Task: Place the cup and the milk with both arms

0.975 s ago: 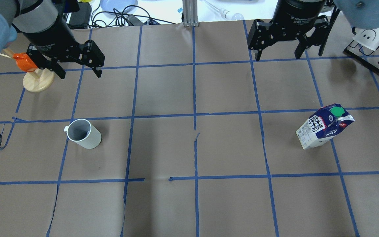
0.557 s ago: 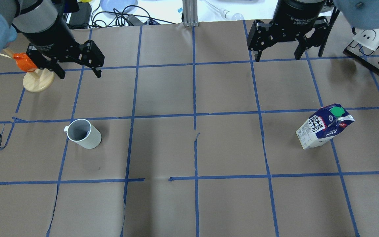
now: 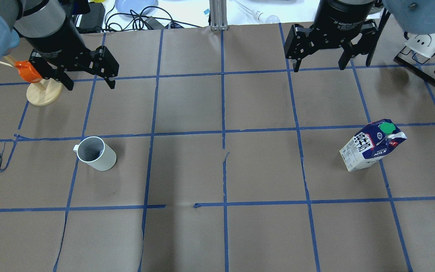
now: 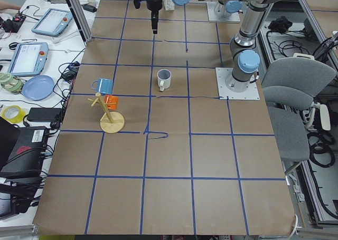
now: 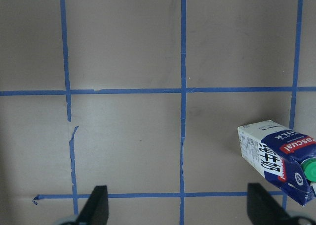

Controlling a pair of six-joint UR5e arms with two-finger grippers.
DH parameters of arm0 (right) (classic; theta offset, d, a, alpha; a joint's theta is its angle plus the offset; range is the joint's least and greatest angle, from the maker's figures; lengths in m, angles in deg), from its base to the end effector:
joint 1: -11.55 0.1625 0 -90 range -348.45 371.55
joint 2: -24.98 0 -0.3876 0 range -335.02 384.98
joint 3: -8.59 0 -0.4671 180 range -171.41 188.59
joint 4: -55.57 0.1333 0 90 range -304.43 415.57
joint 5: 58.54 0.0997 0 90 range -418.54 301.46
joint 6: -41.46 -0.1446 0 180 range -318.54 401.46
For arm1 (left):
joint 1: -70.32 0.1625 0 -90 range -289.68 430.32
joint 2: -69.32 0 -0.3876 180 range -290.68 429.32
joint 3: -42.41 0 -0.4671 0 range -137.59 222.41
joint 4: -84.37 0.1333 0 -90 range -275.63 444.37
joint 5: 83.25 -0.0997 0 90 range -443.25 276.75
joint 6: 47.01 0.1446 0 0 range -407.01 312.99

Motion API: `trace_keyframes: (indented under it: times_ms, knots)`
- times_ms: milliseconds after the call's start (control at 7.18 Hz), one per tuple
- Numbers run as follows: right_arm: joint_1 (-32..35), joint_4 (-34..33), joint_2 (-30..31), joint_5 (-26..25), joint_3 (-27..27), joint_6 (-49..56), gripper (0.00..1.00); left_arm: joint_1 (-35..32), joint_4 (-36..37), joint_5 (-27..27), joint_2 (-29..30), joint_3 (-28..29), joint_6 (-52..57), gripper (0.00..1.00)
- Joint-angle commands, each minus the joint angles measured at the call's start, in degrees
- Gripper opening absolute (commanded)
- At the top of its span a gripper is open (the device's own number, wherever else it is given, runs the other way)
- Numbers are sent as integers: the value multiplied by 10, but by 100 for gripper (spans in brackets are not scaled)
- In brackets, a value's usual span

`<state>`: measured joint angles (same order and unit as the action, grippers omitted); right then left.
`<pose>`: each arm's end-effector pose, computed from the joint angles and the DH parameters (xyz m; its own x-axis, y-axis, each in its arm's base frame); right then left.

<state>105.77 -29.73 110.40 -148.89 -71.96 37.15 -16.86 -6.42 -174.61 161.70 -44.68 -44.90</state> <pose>0.1760 -0.5851 0.4442 -1.0000 0.0016 0.0059 0.0016 1.0000 -0.0034 -0.1011 -0.5879 0.4091 -0.9996 -0.0123 -0.0236 -0.0124 0.9999 0.0054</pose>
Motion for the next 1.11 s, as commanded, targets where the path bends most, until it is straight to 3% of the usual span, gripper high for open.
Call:
trace_keyframes:
  times_ms: [0,975]
  knots:
    - [0,0,0,0,-1,0,100,0,0,-1,-1,0,0,100]
    - [0,1,0,0,-2,0,100,0,0,7,-3,-5,-3,100]
